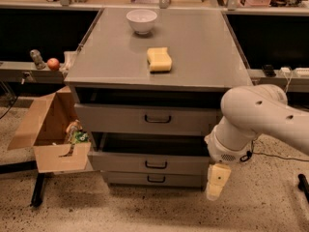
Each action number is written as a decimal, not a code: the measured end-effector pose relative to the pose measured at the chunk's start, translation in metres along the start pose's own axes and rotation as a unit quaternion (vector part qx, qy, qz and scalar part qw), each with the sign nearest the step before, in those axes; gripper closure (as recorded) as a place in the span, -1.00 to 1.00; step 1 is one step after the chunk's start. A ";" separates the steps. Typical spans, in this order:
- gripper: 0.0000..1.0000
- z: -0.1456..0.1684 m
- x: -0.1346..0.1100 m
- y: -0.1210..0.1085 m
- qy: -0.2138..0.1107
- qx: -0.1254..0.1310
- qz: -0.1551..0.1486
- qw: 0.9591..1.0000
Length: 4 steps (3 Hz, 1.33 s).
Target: Open middle drawer
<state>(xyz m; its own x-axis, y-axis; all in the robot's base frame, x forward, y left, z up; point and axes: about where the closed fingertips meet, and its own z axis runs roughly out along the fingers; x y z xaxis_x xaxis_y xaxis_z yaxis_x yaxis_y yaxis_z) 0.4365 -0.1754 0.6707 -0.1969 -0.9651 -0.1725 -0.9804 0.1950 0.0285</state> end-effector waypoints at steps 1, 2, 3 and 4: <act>-1.00 0.093 0.015 -0.010 -0.021 -0.002 -0.002 1.000; -1.00 0.149 0.020 -0.025 -0.042 0.003 0.000 0.999; -1.00 0.202 0.017 -0.067 -0.055 0.029 -0.002 0.998; -1.00 0.228 0.010 -0.095 -0.052 0.040 -0.011 0.998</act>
Offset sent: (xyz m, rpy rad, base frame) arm 0.0394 0.0041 -0.2152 0.1309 -0.0487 -0.0156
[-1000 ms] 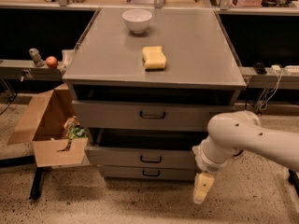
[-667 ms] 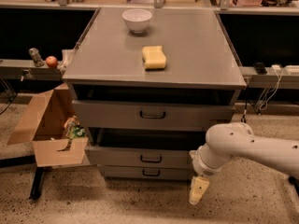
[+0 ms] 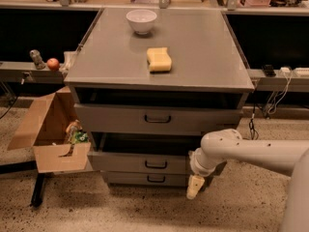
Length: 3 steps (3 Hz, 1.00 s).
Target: Open middle drawer
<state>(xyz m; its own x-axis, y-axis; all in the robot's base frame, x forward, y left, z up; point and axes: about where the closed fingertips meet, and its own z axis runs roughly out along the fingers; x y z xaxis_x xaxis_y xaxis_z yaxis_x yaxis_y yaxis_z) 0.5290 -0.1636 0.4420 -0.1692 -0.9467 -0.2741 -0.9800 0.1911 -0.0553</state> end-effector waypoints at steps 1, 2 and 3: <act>-1.00 0.024 -0.001 -0.024 0.001 0.000 -0.002 1.000; -0.69 0.046 -0.008 -0.035 0.000 -0.021 -0.012 1.000; -0.23 0.046 -0.008 -0.035 0.000 -0.029 -0.015 0.999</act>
Offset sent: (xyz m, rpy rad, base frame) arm 0.0571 0.0230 -0.0621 0.0102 0.0852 0.0883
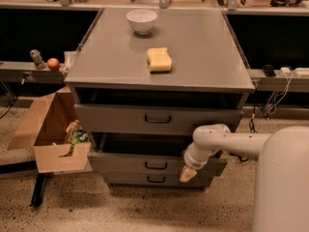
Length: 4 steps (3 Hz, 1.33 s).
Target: Open middle drawer
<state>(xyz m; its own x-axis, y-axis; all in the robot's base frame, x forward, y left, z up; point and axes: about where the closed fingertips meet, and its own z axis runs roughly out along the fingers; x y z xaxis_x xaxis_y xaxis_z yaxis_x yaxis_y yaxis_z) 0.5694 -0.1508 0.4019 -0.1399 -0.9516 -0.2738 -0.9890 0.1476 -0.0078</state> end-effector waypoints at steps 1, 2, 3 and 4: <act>0.24 -0.005 0.001 0.007 0.002 -0.010 0.000 1.000; 0.86 -0.011 0.001 0.032 -0.004 -0.029 0.005 1.000; 1.00 -0.013 0.000 0.056 -0.015 -0.044 0.010 0.999; 0.62 -0.013 0.000 0.056 -0.015 -0.044 0.010 0.999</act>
Offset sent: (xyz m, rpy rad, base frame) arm -0.1810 0.0032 0.0529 0.1060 0.2681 0.0218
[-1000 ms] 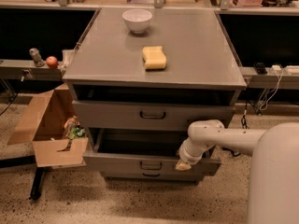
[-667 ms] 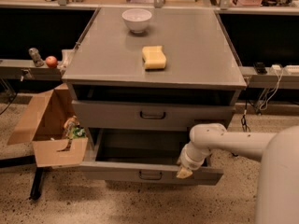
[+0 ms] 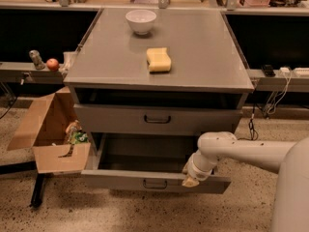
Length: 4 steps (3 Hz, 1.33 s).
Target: Open middle drawer
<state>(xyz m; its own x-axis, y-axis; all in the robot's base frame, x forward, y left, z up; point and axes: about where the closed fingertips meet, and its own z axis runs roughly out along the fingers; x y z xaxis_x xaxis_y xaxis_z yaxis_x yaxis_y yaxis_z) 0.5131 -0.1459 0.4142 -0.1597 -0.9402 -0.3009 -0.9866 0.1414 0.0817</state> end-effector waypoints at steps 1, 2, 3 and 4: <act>0.18 0.000 0.000 0.000 0.000 0.000 0.000 1.000; -0.30 0.000 0.000 0.000 0.000 0.000 0.000 1.000; -0.75 0.000 0.000 0.000 0.000 0.000 0.000 1.000; -1.00 0.000 0.000 0.000 0.000 0.000 0.000 1.000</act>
Offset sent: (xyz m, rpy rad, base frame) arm 0.0000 0.0000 0.0000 0.0000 0.0000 0.0000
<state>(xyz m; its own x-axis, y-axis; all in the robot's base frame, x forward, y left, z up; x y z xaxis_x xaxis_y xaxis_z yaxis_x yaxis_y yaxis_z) 0.5130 -0.1458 0.4142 -0.1597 -0.9402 -0.3009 -0.9866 0.1413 0.0819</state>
